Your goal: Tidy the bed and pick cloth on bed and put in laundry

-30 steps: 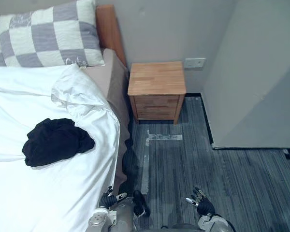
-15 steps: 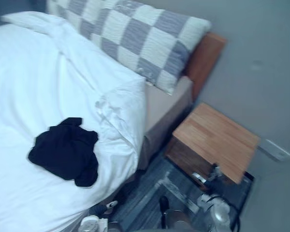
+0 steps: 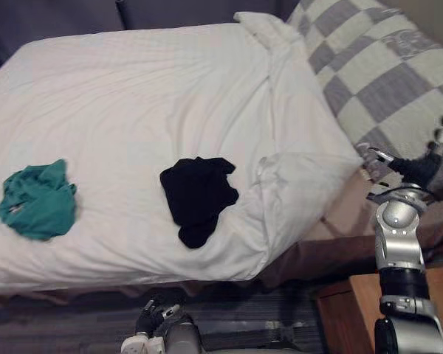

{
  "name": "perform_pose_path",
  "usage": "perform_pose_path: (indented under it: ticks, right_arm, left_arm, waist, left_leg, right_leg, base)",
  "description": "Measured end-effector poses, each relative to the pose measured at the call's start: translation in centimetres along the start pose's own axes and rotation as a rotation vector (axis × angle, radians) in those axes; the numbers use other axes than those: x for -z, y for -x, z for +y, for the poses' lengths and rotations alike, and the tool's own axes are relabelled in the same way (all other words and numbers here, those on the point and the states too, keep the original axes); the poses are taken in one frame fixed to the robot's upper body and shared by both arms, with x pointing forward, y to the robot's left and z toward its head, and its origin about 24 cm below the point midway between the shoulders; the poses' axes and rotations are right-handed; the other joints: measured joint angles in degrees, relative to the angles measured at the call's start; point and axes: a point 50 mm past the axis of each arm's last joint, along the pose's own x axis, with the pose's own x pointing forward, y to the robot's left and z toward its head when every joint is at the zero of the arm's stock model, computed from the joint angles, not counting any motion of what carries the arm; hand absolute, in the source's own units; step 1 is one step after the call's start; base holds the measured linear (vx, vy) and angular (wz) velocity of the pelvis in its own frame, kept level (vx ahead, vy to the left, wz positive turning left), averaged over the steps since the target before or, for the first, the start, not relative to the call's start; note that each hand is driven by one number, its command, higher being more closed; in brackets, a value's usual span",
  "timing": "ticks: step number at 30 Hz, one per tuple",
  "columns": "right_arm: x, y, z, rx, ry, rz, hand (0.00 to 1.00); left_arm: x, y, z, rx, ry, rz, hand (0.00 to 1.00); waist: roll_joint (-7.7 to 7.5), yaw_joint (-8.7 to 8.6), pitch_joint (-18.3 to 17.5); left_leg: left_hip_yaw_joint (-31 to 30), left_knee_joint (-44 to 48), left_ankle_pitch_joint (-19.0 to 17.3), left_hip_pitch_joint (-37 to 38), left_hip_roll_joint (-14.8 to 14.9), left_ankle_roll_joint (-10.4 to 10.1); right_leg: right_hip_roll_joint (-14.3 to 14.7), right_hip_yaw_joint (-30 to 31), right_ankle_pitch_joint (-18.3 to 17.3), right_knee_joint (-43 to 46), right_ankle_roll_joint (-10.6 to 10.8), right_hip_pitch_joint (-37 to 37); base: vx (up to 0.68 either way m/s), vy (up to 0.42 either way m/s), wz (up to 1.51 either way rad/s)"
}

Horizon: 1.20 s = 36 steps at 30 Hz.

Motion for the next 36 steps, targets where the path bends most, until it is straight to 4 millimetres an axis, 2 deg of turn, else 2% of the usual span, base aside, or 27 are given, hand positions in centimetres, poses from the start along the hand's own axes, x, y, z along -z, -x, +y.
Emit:
perform_pose_path:
  ticks: [1, 2, 3, 4, 5, 7, 8, 11, 13, 14, 15, 16, 17, 18, 19, 23, 27, 30, 32, 33, 36]
  right_arm:
    - [-0.4, -1.2, 0.0, -0.031, 0.029, -0.013, 0.0]
    - [-0.6, -1.7, 0.2, -0.059, 0.041, -0.012, 0.0]
    - [-0.4, -2.1, 0.9, -0.142, 0.08, 0.014, 0.0]
    - [0.6, -1.9, 1.4, -0.216, 0.136, 0.07, 0.0]
    - [1.4, -1.6, 1.6, -0.257, 0.176, 0.114, 0.0]
    - [3.9, -1.0, 2.2, -0.355, 0.28, 0.238, 0.0]
    - [5.5, -0.8, 2.4, -0.4, 0.329, 0.334, 0.0]
    - [6.7, -1.3, 3.7, -0.526, 0.373, 0.454, 0.0]
    - [4.4, -4.1, 5.1, -0.587, 0.356, 0.405, 0.0]
    - [1.4, -7.3, 5.4, -0.605, 0.374, 0.312, 0.0]
    - [-0.7, -9.3, 5.2, -0.618, 0.395, 0.243, 0.0]
    - [-3.4, -11.1, 5.2, -0.623, 0.403, 0.154, 0.0]
    - [-4.6, -11.7, 5.1, -0.631, 0.424, 0.094, 0.0]
    - [-4.8, -11.9, 5.0, -0.632, 0.441, 0.081, 1.0]
    - [-5.5, -12.4, 4.8, -0.627, 0.47, 0.053, 1.0]
    - [-7.2, -13.0, 5.5, -0.633, 0.613, -0.035, 1.0]
    - [-9.2, -14.0, 5.2, -0.599, 0.716, -0.088, 1.0]
    - [-9.1, -14.1, 5.1, -0.595, 0.714, -0.065, 1.0]
    - [-8.2, -13.8, 4.9, -0.597, 0.691, -0.028, 1.0]
    - [-7.6, -13.6, 4.6, -0.597, 0.675, -0.006, 1.0]
    - [-4.1, -12.3, 3.2, -0.554, 0.533, 0.125, 1.0]
  left_arm:
    - [-0.1, -0.1, -0.1, 0.014, -0.003, 0.0, 0.0]
    - [-0.2, -0.1, -0.1, 0.019, -0.006, 0.002, 0.0]
    - [-0.1, -0.2, -0.2, 0.027, -0.027, 0.012, 0.0]
    - [-0.1, -0.2, -0.2, 0.038, -0.052, 0.023, 0.0]
    - [-0.3, -0.2, 0.1, 0.043, -0.071, 0.022, 0.0]
    - [-0.6, -0.3, 0.5, 0.052, -0.111, 0.023, 0.0]
    - [-0.7, -0.3, 0.7, 0.064, -0.155, 0.034, 0.0]
    - [-0.6, -0.4, 0.5, 0.094, -0.195, 0.05, 0.0]
    - [-2.1, -1.1, -0.1, 0.125, -0.213, 0.019, 0.0]
    - [-4.0, -2.0, -1.0, 0.156, -0.227, -0.028, 0.0]
    - [-5.8, -2.7, -1.8, 0.178, -0.249, -0.077, 0.0]
    - [-7.7, -3.3, -2.6, 0.199, -0.276, -0.124, 0.0]
    - [-8.6, -3.6, -3.4, 0.221, -0.302, -0.147, 0.0]
    - [-8.9, -3.6, -3.6, 0.227, -0.306, -0.155, 0.0]
    - [-9.6, -3.8, -4.2, 0.238, -0.318, -0.175, 0.0]
    - [-10.6, -4.0, -5.2, 0.262, -0.357, -0.2, 0.0]
    - [-11.6, -4.1, -6.6, 0.312, -0.396, -0.228, 0.0]
    - [-11.8, -4.1, -6.9, 0.337, -0.393, -0.23, 0.0]
    - [-11.8, -4.0, -7.0, 0.363, -0.396, -0.226, 0.0]
    - [-11.7, -4.0, -7.1, 0.376, -0.397, -0.224, 0.0]
    - [-11.6, -3.8, -7.2, 0.416, -0.395, -0.222, 0.0]
  waist:
    - [0.8, 0.52, 0.16]
    - [1.04, 0.82, 0.24]
    - [1.78, 0.93, 0.46]
    - [1.89, 0.79, 0.55]
    - [1.16, 0.8, 0.93]
    - [-0.03, 0.83, 1.66]
    - [0.11, 0.76, 1.74]
    - [0.99, 1.07, 3.45]
    - [2.5, 1.08, 7.47]
    - [4.25, 0.93, 11.33]
    - [4.65, 0.9, 13.12]
    - [4.96, 1.11, 16.49]
    - [5.72, 0.57, 17.19]
    - [5.72, 0.58, 17.19]
    - [5.73, 0.52, 17.2]
    - [5.83, 0.71, 17.22]
    - [7.35, 0.73, 17.73]
    - [7.66, 0.57, 17.61]
    - [7.66, 0.47, 17.61]
    - [7.66, 0.41, 17.61]
    - [7.61, 0.55, 17.62]
  left_leg:
    - [4.82, 4.45, -2.64, -1.71, 0.46, 2.1]
    - [6.79, 6.88, -3.65, -2.7, 0.48, 3.06]
    - [10.28, 8.3, -3.49, -3.89, 0.83, 2.92]
    - [10.94, 5.07, -1.53, -3.08, -0.15, 0.64]
    - [10.77, 2.43, 0.07, -2.23, -1.49, 0.1]
    - [10.07, -4.01, 4.25, -0.63, -4.01, 0.44]
    - [8.98, -7.08, 6.5, -0.35, -4.74, 0.45]
    - [8.24, -12.13, 10.26, 0.36, -4.99, 0.93]
    - [8.21, -15.39, 11.74, -1.15, -5.05, 1.54]
    - [8.71, -17.27, 12.0, -3.75, -4.92, 1.34]
    - [10.01, -18.94, 11.84, -5.98, -5.13, 1.29]
    - [11.19, -13.16, 13.27, -8.31, -4.86, 4.94]
    - [11.44, -16.84, 14.16, -8.5, -5.64, 3.31]
    - [11.5, -18.08, 15.04, -8.47, -5.99, 3.45]
    - [11.65, -19.83, 16.39, -8.92, -6.64, 4.04]
    - [12.09, -19.86, 16.72, -10.14, -7.74, 4.27]
    - [11.9, -19.88, 17.0, -11.21, -7.72, 4.34]
    - [11.75, -19.88, 17.15, -10.98, -7.56, 4.12]
    - [11.41, -19.87, 17.25, -10.2, -7.41, 3.98]
    - [11.33, -19.87, 17.25, -9.47, -7.35, 3.96]
    - [10.68, -19.88, 16.66, -5.3, -7.38, 3.07]
  right_leg:
    - [-0.26, -1.64, -0.4, -1.55, -0.7, 1.01]
    - [-0.49, -2.09, -0.8, -2.27, -1.35, 1.54]
    - [-0.7, -3.2, -1.21, -3.42, -1.49, 2.11]
    - [-1.34, -4.19, -1.22, -3.79, -1.36, 2.2]
    - [-2.21, -4.67, -1.26, -4.07, -1.3, 2.29]
    - [-3.66, -6.08, -0.68, -4.83, -0.61, 2.11]
    - [-3.9, -7.1, 0.24, -4.86, -0.17, 1.69]
    - [-3.5, -7.68, 1.98, -5.03, 0.1, 0.7]
    - [-2.88, -7.75, 2.41, -5.07, -0.32, -1.84]
    - [-2.59, -7.84, 3.02, -4.88, -0.96, -5.43]
    - [-3.59, -8.13, 3.87, -5.54, -1.41, -8.94]
    - [-4.08, -7.78, 5.05, -5.25, -1.36, -11.58]
    - [-4.15, -7.34, 5.6, -4.02, -0.54, -14.09]
    - [-4.38, -7.22, 5.86, -3.87, -0.36, -14.82]
    - [-4.85, -7.01, 6.2, -3.66, 0.02, -16.24]
    - [-5.88, -6.22, 6.65, -3.51, 0.68, -18.18]
    - [-5.85, -6.14, 7.03, -3.64, 0.76, -19.15]
    - [-5.74, -6.25, 7.03, -3.64, 0.76, -18.94]
    - [-5.64, -6.69, 7.0, -3.78, 0.73, -17.96]
    - [-5.63, -6.87, 6.98, -3.9, 0.71, -17.06]
    - [-5.44, -7.93, 6.92, -5.52, 0.73, -11.74]
  base:
    - [-0.09, -0.009, 0.97]
    - [-0.04, 0.0, 0.47]
    - [0.0, 0.009, 0.44]
    - [-0.01, 0.019, 0.48]
    - [-0.04, 0.024, 0.47]
    - [-0.07, 0.036, 0.46]
    - [-0.1, 0.047, 0.43]
    - [-0.11, 0.05, 0.22]
    - [-0.28, 0.081, 0.13]
    - [-0.36, 0.13, 0.21]
    - [-0.3, 0.144, 0.12]
    - [-0.17, 0.135, 0.09]
    - [-0.07, 0.095, -0.01]
    - [0.0, 0.096, 0.05]
    - [0.0, 0.079, -0.04]
    - [0.02, 0.06, -0.07]
    - [0.0, 0.006, -0.01]
    - [0.02, -0.012, 0.0]
    - [0.06, -0.037, 0.04]
    - [0.07, -0.035, 0.08]
    - [0.08, -0.035, 0.09]
